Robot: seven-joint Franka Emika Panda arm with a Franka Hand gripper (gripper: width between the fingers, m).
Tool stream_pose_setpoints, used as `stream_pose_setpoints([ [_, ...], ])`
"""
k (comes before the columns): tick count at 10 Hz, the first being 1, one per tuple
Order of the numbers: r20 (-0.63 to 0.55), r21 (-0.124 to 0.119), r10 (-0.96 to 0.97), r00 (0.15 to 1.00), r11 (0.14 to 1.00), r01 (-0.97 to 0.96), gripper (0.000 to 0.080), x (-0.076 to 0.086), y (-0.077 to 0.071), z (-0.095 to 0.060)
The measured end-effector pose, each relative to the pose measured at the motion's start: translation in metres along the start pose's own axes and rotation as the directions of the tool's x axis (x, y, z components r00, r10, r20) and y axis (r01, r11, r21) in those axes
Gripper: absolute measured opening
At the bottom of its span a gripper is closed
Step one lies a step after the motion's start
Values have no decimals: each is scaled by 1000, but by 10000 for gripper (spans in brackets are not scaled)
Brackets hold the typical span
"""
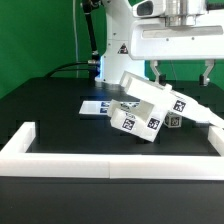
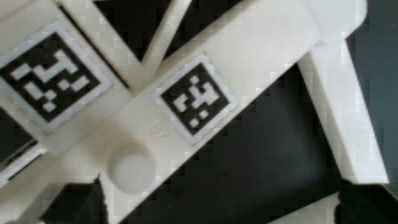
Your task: Assemble chair
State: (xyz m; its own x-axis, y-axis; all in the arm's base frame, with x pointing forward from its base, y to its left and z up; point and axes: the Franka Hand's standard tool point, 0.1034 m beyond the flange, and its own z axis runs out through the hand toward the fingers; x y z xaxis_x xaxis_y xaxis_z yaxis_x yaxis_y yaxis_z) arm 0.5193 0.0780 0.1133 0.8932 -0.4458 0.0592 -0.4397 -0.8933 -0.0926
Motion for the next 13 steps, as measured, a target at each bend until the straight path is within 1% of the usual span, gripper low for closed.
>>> stream_pose_setpoints([
  [3, 6, 2, -34, 999, 999, 34, 649, -6, 14, -5],
  [5, 7, -2, -53, 999, 999, 53, 649, -8, 22, -3],
  [7, 6, -7, -70, 998, 997, 70, 649, -2, 31, -2],
  [10, 1, -16, -95, 996, 995, 95, 649, 11, 38, 3],
  [13, -19, -29, -104, 994, 994, 103, 649, 25, 45, 12],
])
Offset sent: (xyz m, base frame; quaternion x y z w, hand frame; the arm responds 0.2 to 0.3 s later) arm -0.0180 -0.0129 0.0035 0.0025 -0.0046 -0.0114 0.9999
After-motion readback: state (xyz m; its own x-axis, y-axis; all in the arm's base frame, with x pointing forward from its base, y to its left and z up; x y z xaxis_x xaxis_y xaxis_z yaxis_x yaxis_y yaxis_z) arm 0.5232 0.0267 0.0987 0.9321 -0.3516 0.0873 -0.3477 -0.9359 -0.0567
